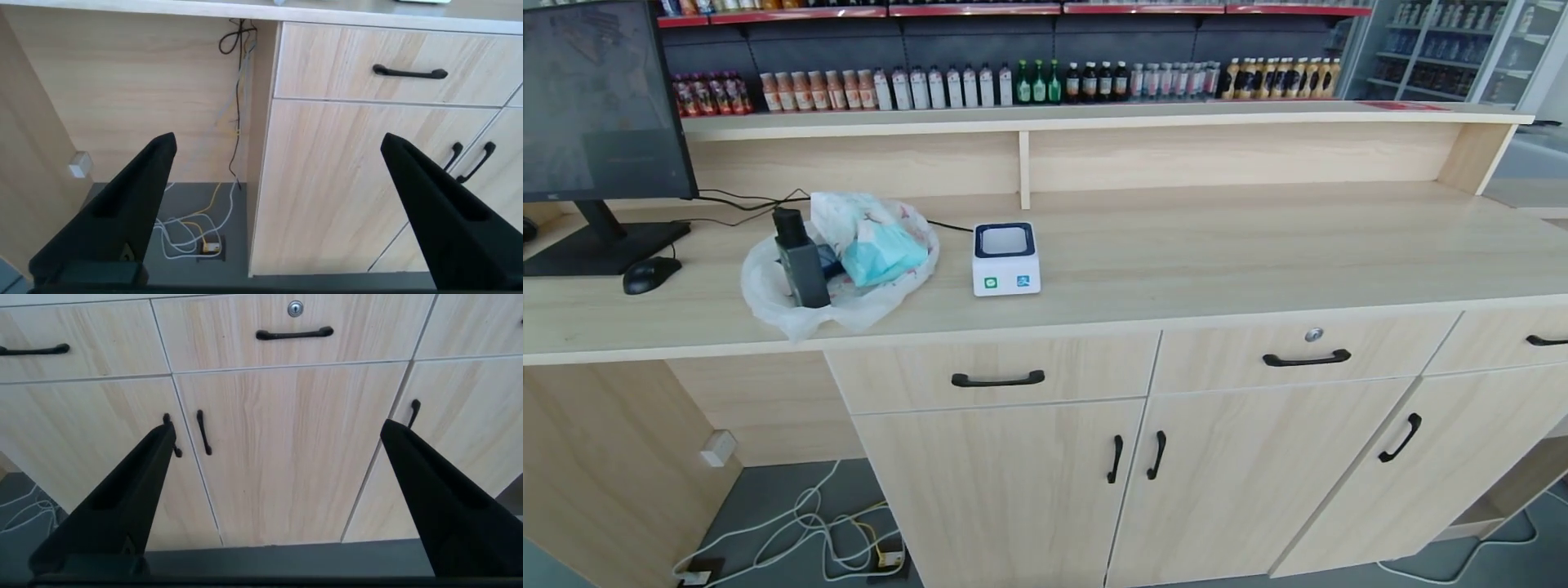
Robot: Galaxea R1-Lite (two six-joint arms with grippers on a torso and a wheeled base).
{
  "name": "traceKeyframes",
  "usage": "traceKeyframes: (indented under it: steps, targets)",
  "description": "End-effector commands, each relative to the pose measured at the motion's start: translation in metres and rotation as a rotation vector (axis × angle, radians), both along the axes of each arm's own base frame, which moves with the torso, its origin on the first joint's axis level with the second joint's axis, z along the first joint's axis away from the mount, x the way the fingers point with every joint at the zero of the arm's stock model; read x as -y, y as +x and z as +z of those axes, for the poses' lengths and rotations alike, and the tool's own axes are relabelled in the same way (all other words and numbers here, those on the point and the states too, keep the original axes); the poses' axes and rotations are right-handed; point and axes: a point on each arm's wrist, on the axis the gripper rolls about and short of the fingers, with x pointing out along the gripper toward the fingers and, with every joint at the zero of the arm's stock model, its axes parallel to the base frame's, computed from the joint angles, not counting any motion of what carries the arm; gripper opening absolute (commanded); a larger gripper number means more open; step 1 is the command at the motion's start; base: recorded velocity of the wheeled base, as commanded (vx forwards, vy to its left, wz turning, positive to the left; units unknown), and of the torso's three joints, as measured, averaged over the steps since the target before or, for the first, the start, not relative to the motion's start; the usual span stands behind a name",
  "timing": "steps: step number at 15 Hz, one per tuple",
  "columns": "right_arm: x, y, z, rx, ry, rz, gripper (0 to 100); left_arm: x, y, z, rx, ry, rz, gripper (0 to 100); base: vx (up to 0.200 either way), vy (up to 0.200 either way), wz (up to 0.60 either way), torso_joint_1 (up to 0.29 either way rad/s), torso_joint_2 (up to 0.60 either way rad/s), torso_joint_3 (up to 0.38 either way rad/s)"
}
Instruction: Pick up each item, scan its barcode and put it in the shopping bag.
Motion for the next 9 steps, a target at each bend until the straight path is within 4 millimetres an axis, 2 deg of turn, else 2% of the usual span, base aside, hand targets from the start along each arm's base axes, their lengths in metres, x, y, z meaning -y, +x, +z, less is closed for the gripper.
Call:
traceKeyframes:
  steps: [1,5,9]
  targets:
    - [0.0,0.0001,0.0,-0.002,-0.002,0.001,100,0.0,0.0,0.0,0.0,-0.003,0.002,100,-0.2,0.0,0.0,0.002,0.01,0.002]
    - [0.0,0.0001,0.0,-0.002,-0.002,0.001,100,0.0,0.0,0.0,0.0,0.001,0.0,100,-0.2,0.0,0.0,0.002,0.0,0.004]
    - [0.0,0.0001,0.0,-0.001,-0.011,0.0,100,0.0,0.0,0.0,0.0,0.003,0.0,100,0.0,0.0,0.0,0.0,0.0,0.0]
